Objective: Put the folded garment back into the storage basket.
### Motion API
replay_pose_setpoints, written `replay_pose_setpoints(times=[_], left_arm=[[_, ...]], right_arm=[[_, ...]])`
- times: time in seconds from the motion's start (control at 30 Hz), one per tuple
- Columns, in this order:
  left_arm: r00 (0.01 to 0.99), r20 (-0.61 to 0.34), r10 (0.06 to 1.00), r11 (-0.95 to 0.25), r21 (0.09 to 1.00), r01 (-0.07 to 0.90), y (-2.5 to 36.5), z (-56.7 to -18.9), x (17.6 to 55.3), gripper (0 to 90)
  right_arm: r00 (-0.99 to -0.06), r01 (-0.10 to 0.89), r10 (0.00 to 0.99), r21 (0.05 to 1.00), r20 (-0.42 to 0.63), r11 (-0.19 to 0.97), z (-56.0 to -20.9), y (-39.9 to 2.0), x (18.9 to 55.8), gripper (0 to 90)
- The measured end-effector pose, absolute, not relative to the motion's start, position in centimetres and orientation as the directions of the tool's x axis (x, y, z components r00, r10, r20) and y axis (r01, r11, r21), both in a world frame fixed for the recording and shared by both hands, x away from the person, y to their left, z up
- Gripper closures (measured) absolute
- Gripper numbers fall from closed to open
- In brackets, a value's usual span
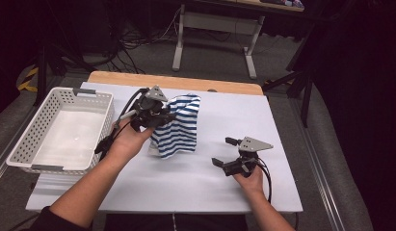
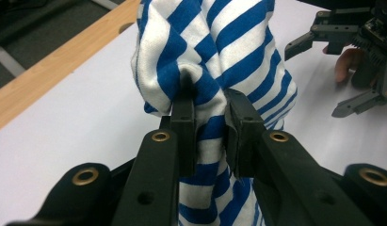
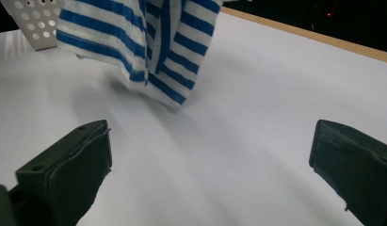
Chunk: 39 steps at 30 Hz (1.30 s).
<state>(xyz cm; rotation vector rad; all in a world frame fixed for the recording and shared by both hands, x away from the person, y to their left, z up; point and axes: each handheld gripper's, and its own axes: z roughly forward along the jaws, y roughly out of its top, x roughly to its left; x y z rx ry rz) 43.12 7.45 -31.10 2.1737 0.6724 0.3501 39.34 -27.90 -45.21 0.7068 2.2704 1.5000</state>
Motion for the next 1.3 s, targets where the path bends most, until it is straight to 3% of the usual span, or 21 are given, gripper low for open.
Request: replay_pose_setpoints(times=[1.3], left_arm=[[0.671,0.102,0.735,-0.448,0.815,0.368,20.5,-25.5,41.7,76.4]], right_arm=[[-0.832,0.21,0.555,0.924,-0.003,0.32,-45.4,-27.6,39.4,0.0]])
